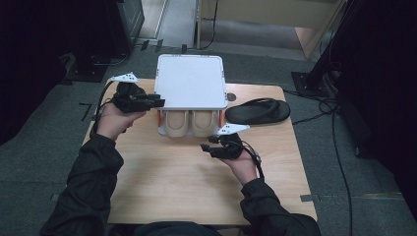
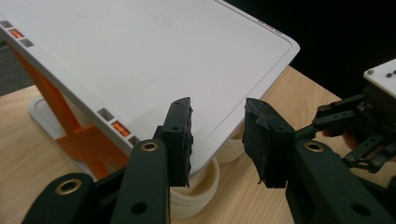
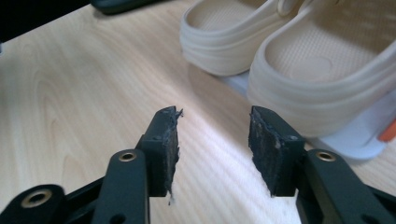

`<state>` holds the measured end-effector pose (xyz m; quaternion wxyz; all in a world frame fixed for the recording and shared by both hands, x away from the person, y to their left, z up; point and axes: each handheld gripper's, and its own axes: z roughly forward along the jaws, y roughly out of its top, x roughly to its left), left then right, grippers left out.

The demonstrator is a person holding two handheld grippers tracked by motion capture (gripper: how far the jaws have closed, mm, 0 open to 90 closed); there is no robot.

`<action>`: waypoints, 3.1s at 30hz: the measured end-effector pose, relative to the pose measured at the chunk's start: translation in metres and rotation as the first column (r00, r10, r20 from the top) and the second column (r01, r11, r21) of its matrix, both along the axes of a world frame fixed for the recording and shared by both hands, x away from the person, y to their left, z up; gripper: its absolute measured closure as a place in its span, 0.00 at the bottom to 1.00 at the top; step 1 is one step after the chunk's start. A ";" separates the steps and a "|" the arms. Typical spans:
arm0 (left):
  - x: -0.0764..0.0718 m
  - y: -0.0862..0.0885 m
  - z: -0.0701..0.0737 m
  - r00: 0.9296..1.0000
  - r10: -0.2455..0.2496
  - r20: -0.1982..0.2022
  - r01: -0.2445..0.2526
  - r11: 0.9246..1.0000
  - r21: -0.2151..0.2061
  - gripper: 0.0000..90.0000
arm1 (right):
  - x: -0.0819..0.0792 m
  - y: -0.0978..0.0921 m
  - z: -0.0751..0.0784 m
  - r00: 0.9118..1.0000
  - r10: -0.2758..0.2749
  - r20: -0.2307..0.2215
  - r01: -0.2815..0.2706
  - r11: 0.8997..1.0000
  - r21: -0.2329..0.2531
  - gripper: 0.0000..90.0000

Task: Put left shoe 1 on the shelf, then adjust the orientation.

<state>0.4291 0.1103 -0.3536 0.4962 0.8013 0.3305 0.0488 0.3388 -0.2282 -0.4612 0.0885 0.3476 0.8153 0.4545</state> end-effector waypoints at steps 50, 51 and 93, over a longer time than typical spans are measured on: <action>-0.015 0.130 -0.065 0.960 0.270 -0.071 -0.268 0.963 0.036 0.75 | 0.020 0.012 0.000 0.996 0.089 0.010 -0.089 0.996 0.003 0.57; -0.013 0.130 -0.068 0.960 0.272 -0.074 -0.270 0.962 0.036 0.75 | 0.020 0.012 0.000 0.996 0.089 0.010 -0.089 0.996 0.003 0.57; 0.024 0.134 -0.128 0.947 0.268 -0.176 -0.250 0.961 0.118 0.78 | 0.012 0.008 -0.008 0.998 0.066 -0.012 -0.066 0.998 -0.003 0.57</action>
